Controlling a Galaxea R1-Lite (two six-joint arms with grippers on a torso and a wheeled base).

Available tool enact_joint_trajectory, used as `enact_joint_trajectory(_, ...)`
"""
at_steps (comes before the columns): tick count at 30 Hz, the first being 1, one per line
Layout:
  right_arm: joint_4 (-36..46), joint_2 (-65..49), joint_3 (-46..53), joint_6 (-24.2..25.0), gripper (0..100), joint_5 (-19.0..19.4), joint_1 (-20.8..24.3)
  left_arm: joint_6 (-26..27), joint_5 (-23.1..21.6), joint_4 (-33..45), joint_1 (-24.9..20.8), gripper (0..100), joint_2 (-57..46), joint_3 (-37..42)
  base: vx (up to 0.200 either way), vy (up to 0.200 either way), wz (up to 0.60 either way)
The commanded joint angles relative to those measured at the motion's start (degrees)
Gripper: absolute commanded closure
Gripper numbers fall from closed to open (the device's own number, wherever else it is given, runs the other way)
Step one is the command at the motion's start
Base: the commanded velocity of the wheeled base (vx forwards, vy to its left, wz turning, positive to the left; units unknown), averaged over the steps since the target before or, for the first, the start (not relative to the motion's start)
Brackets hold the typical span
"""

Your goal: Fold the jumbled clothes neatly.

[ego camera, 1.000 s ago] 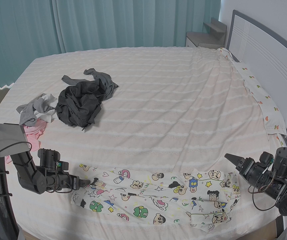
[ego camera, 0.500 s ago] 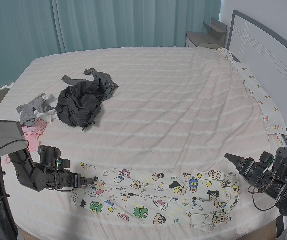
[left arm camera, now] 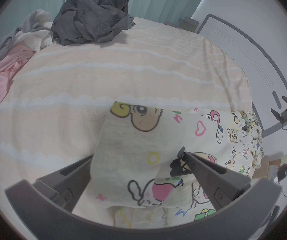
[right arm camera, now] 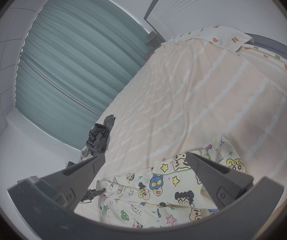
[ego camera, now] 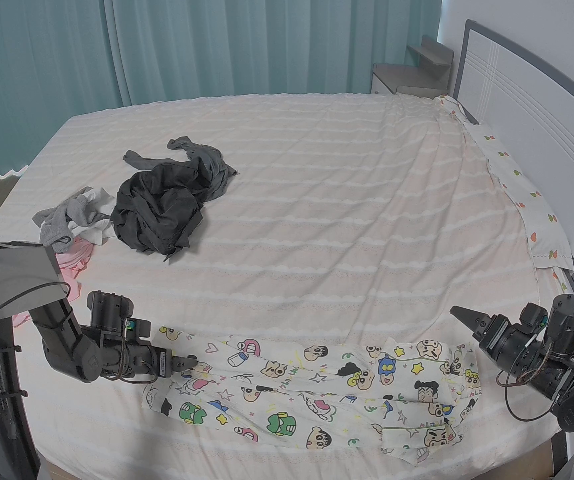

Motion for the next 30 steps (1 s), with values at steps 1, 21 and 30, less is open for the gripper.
enact_joint_trajectory(1, -0.8, 0.1, 1.0, 0.0, 0, 0.0, 0.0, -0.1, 0.0, 0.1, -1.2, 0, 1.4, -0.1, 0.0, 0.0, 0.0)
enact_joint_trajectory(21, -0.8, 0.2, 1.0, 0.0, 0, 0.0, -0.1, -0.1, -0.4, -0.2, -1.8, 100, 1.8, 2.1, 0.0, 0.0, 0.0)
enact_joint_trajectory(30, -0.8, 0.1, 1.0, 0.0, 0, 0.0, -0.1, -0.6, -0.4, 0.0, -0.8, 100, -0.9, 2.9, 0.0, 0.0, 0.0)
